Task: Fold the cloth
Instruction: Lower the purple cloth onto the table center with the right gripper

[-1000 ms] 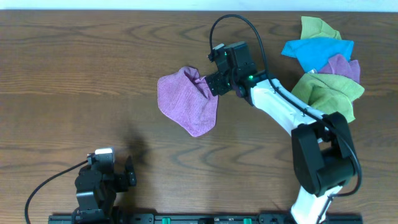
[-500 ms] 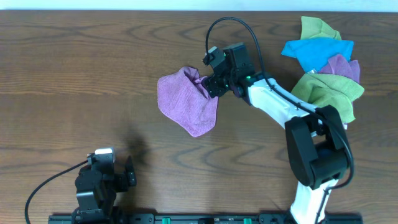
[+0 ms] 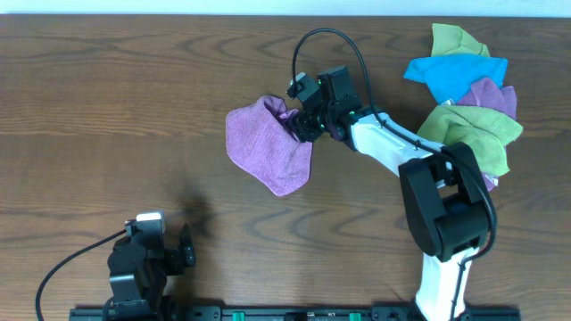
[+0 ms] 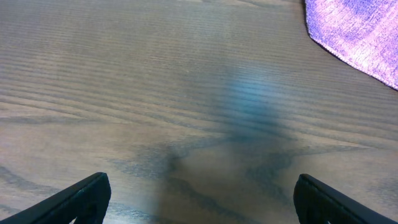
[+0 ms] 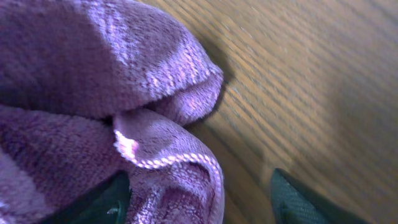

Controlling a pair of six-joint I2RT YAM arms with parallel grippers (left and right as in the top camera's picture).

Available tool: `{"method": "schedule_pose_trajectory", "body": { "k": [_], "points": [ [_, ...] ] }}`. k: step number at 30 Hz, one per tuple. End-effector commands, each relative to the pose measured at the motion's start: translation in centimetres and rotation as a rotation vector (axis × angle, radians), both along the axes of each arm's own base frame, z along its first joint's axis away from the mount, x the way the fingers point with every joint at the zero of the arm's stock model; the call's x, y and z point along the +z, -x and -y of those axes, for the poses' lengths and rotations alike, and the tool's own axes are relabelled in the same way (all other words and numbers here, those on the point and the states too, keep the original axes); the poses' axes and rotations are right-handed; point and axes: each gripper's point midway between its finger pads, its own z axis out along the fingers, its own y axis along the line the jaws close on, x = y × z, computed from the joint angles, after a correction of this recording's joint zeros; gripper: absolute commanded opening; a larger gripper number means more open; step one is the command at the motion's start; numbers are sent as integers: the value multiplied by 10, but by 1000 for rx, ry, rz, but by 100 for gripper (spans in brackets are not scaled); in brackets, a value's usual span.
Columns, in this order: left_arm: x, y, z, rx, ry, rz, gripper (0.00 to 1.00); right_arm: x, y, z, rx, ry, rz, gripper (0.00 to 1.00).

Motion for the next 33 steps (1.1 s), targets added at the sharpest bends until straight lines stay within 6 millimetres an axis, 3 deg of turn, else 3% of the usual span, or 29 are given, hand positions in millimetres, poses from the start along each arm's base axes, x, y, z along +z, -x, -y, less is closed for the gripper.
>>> {"method": "schedule_pose_trajectory", "body": {
  "k": [1,6,13,16,18,25,33],
  "points": [
    [-14,5,0,-8,-17,-45,95,3,-2,-4,17,-31,0,55],
    [-14,5,0,-8,-17,-45,95,4,3,-13,35,-39,-6,36],
    [-14,5,0,-8,-17,-45,95,3,11,-26,65,-38,-8,16],
    [-14,5,0,-8,-16,-45,95,3,14,-29,62,-42,-18,1],
    [-14,5,0,-8,-16,-45,95,4,12,-28,38,-46,-23,1],
    [-14,5,0,-8,-17,-45,95,24,-8,15,-239,76,25,1],
    [-14,5,0,-8,-17,-44,95,72,2,75,-509,224,71,1]
  ]
}}
